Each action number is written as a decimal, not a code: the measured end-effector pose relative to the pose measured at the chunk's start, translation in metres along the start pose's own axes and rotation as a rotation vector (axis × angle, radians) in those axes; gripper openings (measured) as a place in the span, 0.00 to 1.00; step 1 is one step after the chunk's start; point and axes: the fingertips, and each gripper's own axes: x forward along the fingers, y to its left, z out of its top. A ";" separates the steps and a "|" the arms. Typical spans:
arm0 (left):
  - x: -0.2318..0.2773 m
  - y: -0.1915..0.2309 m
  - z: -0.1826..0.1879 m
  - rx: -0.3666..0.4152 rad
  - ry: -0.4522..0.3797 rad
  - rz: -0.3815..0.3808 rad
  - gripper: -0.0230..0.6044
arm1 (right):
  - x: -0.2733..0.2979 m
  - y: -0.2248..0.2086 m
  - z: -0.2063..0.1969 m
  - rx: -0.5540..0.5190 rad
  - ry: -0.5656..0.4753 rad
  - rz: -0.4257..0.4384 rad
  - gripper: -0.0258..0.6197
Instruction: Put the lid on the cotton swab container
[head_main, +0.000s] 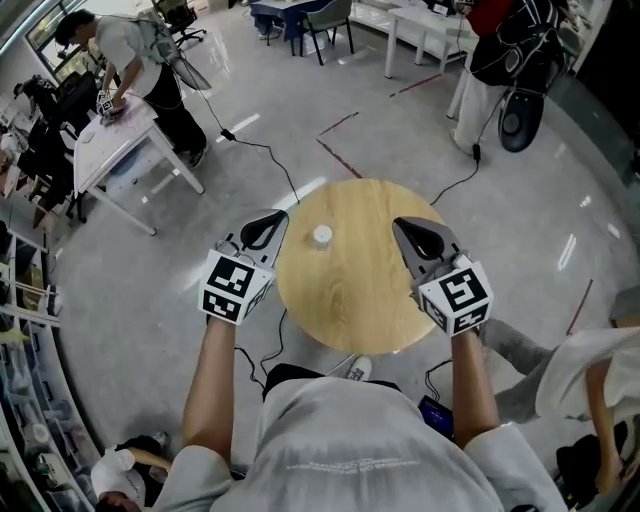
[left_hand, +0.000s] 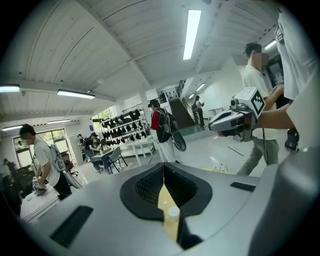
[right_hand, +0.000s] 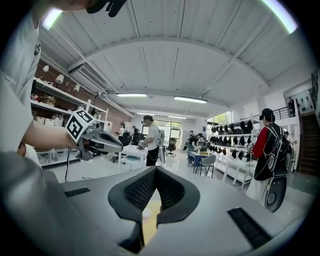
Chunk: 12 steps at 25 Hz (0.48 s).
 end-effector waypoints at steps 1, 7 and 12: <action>0.005 0.004 -0.003 -0.003 0.000 -0.011 0.07 | 0.005 0.000 -0.003 0.014 0.001 -0.006 0.08; 0.043 0.034 -0.041 -0.017 0.023 -0.121 0.07 | 0.048 0.000 -0.037 0.050 0.072 -0.106 0.08; 0.083 0.060 -0.092 -0.021 0.089 -0.273 0.07 | 0.089 0.008 -0.078 0.168 0.160 -0.179 0.08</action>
